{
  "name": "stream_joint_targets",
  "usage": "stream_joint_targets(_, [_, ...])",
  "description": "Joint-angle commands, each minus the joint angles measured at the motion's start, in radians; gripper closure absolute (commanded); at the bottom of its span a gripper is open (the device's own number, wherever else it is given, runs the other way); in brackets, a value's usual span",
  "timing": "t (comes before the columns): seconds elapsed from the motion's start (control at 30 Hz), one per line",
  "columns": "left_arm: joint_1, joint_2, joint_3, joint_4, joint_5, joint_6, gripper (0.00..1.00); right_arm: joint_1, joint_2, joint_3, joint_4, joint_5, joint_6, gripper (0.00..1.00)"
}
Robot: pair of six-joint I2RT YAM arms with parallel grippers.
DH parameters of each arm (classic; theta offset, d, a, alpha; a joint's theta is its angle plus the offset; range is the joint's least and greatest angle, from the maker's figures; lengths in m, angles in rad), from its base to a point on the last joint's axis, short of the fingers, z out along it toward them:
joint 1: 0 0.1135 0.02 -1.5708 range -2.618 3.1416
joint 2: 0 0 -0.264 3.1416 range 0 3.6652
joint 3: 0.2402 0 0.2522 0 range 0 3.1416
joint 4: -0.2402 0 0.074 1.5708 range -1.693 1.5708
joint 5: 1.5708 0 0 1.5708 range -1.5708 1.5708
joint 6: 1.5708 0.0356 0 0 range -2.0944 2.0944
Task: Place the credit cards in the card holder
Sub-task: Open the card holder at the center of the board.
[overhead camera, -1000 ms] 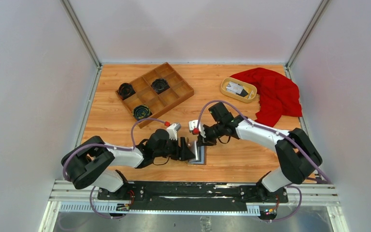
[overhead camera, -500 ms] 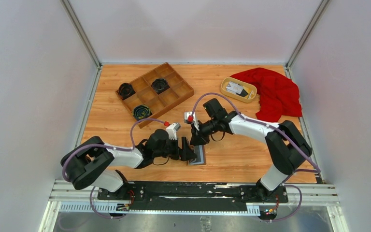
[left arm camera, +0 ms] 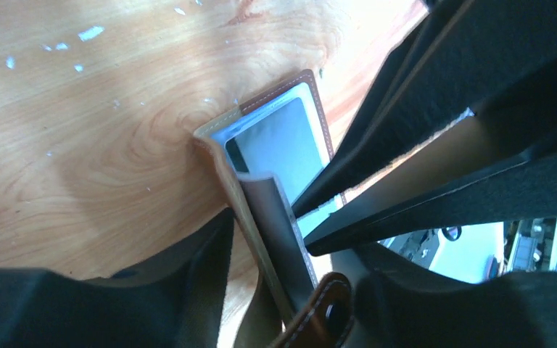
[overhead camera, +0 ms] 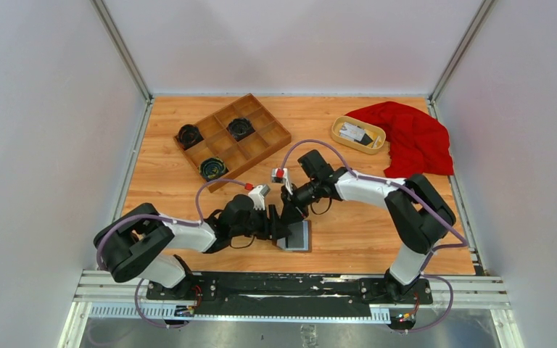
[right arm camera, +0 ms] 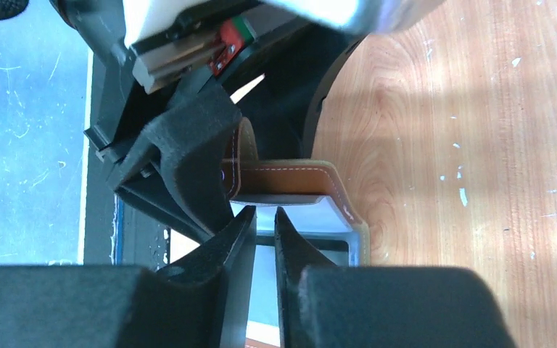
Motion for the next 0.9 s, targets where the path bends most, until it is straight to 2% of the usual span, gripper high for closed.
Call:
stream_joint_targets(0.0, [0.005,0.026,-0.031,0.005,-0.046,-0.007,0.52,-0.003,-0.041,0.031,-0.023,-0.035,0.013,0.78])
stream_joint_targets(0.07, [0.012,0.023,-0.045,0.005,-0.058,-0.01,0.56,-0.023,-0.073,0.035,-0.058,-0.017,-0.029,0.73])
stream_joint_targets(0.2, [0.041,0.013,-0.074,0.004,-0.075,-0.012,0.58,-0.056,-0.126,0.027,-0.144,0.043,-0.163,0.68])
stream_joint_targets(0.37, [0.067,0.02,-0.088,0.001,-0.094,-0.007,0.53,-0.048,-0.158,-0.028,-0.242,0.077,-0.464,0.73])
stream_joint_targets(0.53, [0.068,0.034,-0.083,0.001,-0.078,0.01,0.5,-0.006,-0.127,-0.039,-0.282,0.127,-0.571,0.77])
stream_joint_targets(0.67, [0.071,0.05,-0.092,0.0,-0.085,0.02,0.63,0.004,-0.108,-0.016,-0.42,0.175,-0.767,0.76])
stream_joint_targets(0.77, [0.072,0.07,-0.095,0.001,-0.088,0.03,0.78,0.005,-0.159,-0.075,-0.412,0.188,-0.877,0.68])
stream_joint_targets(0.87, [0.074,0.096,-0.091,0.0,-0.086,0.04,0.83,0.019,-0.185,-0.108,-0.372,0.206,-0.904,0.59])
